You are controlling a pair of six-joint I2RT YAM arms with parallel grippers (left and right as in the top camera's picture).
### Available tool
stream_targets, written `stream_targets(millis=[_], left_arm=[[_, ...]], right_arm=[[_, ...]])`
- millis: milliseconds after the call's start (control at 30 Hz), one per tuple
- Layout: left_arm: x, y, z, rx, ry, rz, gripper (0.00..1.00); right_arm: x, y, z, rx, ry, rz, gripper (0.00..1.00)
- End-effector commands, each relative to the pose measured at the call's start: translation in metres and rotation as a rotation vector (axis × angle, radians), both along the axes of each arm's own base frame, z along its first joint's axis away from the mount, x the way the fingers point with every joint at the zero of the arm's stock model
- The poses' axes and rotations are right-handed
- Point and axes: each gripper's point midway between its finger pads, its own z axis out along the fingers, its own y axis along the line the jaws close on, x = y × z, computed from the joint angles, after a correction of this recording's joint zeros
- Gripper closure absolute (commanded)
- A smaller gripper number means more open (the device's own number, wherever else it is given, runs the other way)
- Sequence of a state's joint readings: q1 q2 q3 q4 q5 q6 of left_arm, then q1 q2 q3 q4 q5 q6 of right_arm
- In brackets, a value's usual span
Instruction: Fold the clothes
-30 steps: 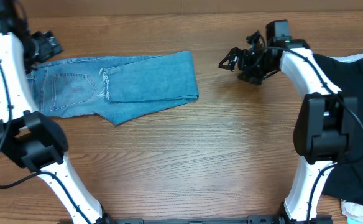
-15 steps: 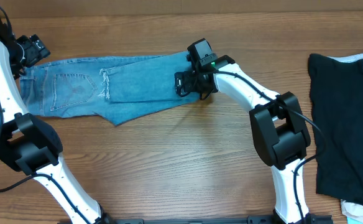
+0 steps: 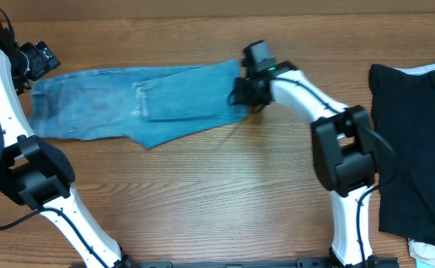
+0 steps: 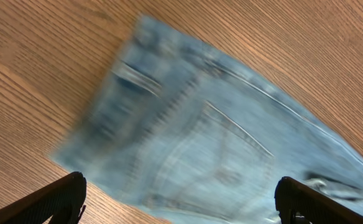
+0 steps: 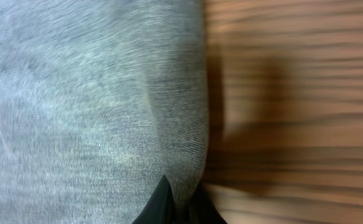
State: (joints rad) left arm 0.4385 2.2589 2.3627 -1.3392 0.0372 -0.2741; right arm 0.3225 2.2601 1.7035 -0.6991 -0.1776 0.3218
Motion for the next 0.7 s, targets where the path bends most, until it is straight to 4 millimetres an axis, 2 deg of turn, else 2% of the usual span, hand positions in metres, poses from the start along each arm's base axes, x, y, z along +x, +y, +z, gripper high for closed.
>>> stream_targets(millis=[0,33,100,167,200,267,333,433,533,667], left_arm=[[0.004,-0.001,0.007,0.003,-0.025,-0.014,0.00],[0.004,-0.001,0.007,0.003,-0.025,-0.014,0.00],[0.004,-0.001,0.007,0.003,-0.025,-0.014,0.00],[0.004,-0.001,0.007,0.003,-0.025,-0.014,0.00],[0.004,-0.001,0.007,0.003,-0.025,-0.014,0.00],[0.004,-0.001,0.007,0.003,-0.025,-0.014,0.00],[0.004,-0.001,0.007,0.003,-0.025,-0.014,0.00],[0.004,-0.001,0.007,0.003,-0.025,-0.014,0.00],[0.004,-0.001,0.007,0.003,-0.025,-0.014,0.00],[0.004,-0.001,0.007,0.003,-0.025,-0.014,0.00]], right_arm=[[0.030,-0.114,0.056,-0.073,-0.106,-0.129,0.96],[0.029,-0.148,0.064,-0.088,-0.108,-0.164,0.96],[0.026,-0.200,0.075,-0.112,-0.114,-0.220,0.96],[0.016,-0.258,0.090,-0.143,-0.127,-0.278,0.96],[0.011,-0.280,0.099,-0.150,-0.138,-0.314,0.96],[0.004,-0.307,0.123,-0.155,-0.187,-0.339,0.96],[0.000,-0.312,0.155,-0.174,-0.264,-0.305,0.96],[0.006,-0.276,0.195,-0.122,-0.365,-0.214,0.96],[0.013,-0.187,0.226,0.069,-0.417,-0.059,0.96],[0.004,-0.094,0.225,0.135,-0.385,0.075,0.96]])
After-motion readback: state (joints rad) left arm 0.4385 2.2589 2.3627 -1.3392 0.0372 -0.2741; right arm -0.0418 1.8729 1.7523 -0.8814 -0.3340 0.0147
